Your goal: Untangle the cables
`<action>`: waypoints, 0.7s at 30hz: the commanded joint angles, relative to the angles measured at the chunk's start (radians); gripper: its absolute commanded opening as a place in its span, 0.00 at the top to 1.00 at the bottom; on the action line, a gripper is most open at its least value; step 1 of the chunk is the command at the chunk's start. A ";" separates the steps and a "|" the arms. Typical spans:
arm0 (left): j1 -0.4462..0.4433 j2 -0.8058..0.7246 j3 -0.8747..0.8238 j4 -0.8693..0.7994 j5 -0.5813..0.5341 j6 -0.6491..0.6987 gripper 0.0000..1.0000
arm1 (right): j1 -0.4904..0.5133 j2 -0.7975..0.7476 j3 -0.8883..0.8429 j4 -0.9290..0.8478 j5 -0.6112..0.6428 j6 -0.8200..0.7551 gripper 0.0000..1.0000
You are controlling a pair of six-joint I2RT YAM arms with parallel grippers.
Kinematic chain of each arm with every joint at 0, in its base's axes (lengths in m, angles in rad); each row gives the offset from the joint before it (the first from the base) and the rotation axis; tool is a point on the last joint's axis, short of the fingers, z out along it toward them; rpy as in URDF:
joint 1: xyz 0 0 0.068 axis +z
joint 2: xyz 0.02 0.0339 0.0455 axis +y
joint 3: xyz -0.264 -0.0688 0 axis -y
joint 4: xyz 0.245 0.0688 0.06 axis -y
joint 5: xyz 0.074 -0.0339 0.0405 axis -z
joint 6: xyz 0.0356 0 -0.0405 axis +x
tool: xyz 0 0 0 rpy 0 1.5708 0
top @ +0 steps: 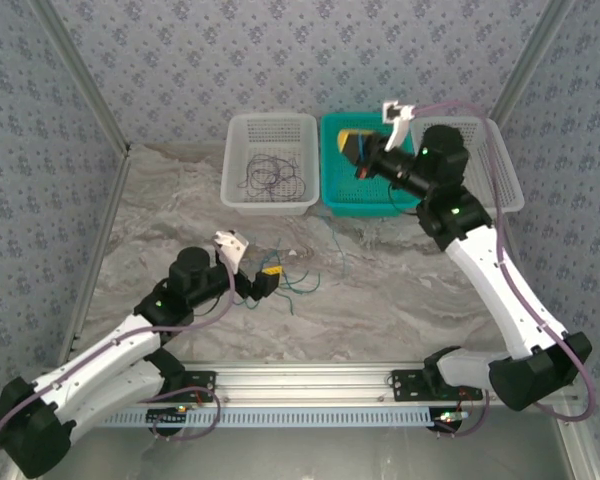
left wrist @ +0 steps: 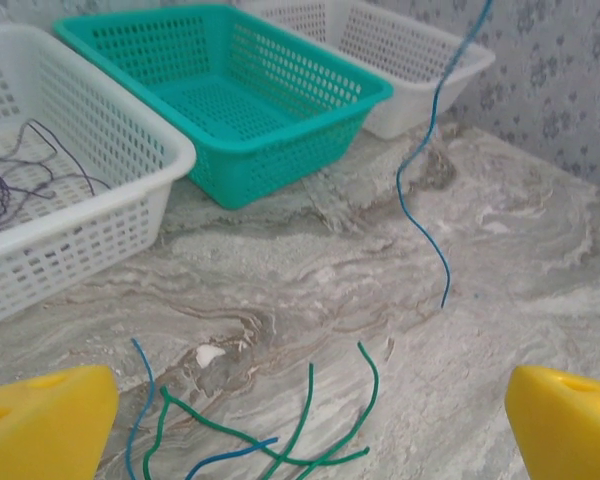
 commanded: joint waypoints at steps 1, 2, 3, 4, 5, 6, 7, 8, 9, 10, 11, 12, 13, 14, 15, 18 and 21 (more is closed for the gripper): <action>-0.005 -0.064 0.023 -0.020 -0.030 -0.037 0.01 | -0.038 0.030 0.153 -0.006 0.177 -0.058 1.00; -0.005 -0.080 0.027 -0.033 -0.035 -0.040 0.01 | -0.048 0.050 0.188 -0.026 0.218 -0.061 1.00; -0.006 -0.096 0.032 -0.050 -0.049 -0.050 0.01 | -0.064 0.080 0.239 -0.047 0.253 -0.061 1.00; -0.006 -0.109 0.043 -0.076 -0.075 -0.064 0.01 | -0.082 0.110 0.284 -0.056 0.279 -0.069 1.00; -0.005 -0.116 0.057 -0.105 -0.110 -0.083 0.01 | -0.098 0.131 0.324 -0.064 0.303 -0.068 1.00; -0.006 -0.121 0.077 -0.147 -0.151 -0.106 0.01 | -0.119 0.165 0.356 -0.068 0.328 -0.062 1.00; -0.006 -0.123 0.098 -0.187 -0.181 -0.123 0.01 | -0.139 0.200 0.387 -0.062 0.338 -0.060 1.00; -0.006 -0.126 0.113 -0.210 -0.186 -0.129 0.01 | -0.157 0.232 0.417 -0.067 0.349 -0.049 1.00; -0.006 -0.131 0.122 -0.223 -0.178 -0.134 0.01 | -0.179 0.273 0.455 -0.079 0.351 -0.034 1.00; -0.006 -0.137 0.127 -0.226 -0.162 -0.136 0.01 | -0.199 0.318 0.491 -0.092 0.348 -0.028 1.00; -0.006 -0.143 0.130 -0.226 -0.146 -0.138 0.01 | -0.213 0.355 0.527 -0.109 0.348 -0.024 1.00; -0.006 -0.149 0.131 -0.226 -0.134 -0.140 0.01 | -0.230 0.409 0.569 -0.141 0.344 -0.012 1.00; -0.006 -0.154 0.136 -0.228 -0.128 -0.142 0.01 | -0.245 0.460 0.607 -0.166 0.322 0.001 1.00; -0.006 -0.155 0.139 -0.235 -0.131 -0.144 0.01 | -0.256 0.500 0.633 -0.188 0.302 0.007 1.00; -0.006 -0.157 0.146 -0.245 -0.139 -0.147 0.01 | -0.263 0.549 0.661 -0.218 0.282 0.016 1.00; -0.006 -0.153 0.150 -0.254 -0.149 -0.147 0.01 | -0.273 0.664 0.682 -0.264 0.213 0.024 1.00; -0.006 -0.145 0.150 -0.255 -0.156 -0.152 0.01 | -0.272 0.751 0.638 -0.279 0.191 0.051 0.95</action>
